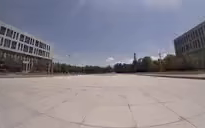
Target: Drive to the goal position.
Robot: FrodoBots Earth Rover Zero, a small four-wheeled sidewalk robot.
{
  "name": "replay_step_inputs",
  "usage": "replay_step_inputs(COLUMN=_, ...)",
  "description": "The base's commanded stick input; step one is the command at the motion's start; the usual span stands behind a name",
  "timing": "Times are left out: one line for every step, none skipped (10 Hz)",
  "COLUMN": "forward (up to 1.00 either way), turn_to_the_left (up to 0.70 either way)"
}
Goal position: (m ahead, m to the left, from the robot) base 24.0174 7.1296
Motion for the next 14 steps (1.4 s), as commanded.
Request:
replay_step_inputs(forward=0.5, turn_to_the_left=0.01)
replay_step_inputs(forward=0.5, turn_to_the_left=0.01)
replay_step_inputs(forward=0.5, turn_to_the_left=0.01)
replay_step_inputs(forward=0.5, turn_to_the_left=0.01)
replay_step_inputs(forward=0.5, turn_to_the_left=0.01)
replay_step_inputs(forward=0.5, turn_to_the_left=0.01)
replay_step_inputs(forward=0.5, turn_to_the_left=0.01)
replay_step_inputs(forward=0.5, turn_to_the_left=0.01)
replay_step_inputs(forward=0.5, turn_to_the_left=0.01)
replay_step_inputs(forward=0.5, turn_to_the_left=0.01)
replay_step_inputs(forward=0.5, turn_to_the_left=0.01)
replay_step_inputs(forward=0.5, turn_to_the_left=0.01)
replay_step_inputs(forward=0.5, turn_to_the_left=0.01)
replay_step_inputs(forward=0.5, turn_to_the_left=0.01)
